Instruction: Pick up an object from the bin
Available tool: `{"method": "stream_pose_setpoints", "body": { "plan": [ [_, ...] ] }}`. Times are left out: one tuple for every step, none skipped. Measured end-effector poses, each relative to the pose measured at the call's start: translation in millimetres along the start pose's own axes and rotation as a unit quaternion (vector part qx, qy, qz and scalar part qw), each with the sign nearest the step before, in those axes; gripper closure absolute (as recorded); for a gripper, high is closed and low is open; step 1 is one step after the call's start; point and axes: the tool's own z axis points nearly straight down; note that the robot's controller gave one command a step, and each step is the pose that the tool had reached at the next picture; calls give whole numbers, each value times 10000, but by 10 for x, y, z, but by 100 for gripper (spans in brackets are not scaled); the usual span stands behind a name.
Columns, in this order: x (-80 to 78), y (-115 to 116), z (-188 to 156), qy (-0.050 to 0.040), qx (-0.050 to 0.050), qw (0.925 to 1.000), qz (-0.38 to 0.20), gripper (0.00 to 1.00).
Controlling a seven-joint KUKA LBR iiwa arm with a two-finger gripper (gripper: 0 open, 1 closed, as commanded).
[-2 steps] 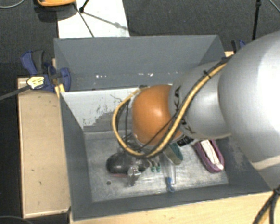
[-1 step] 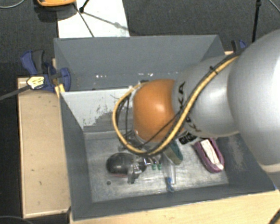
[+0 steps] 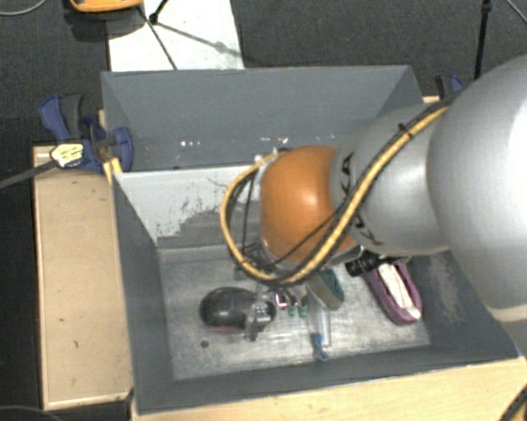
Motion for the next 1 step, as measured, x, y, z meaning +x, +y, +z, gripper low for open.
{"method": "stream_pose_setpoints", "body": {
  "plan": [
    [116, 39, 283, -18, -11, 9972, 750, 0]
  ]
}}
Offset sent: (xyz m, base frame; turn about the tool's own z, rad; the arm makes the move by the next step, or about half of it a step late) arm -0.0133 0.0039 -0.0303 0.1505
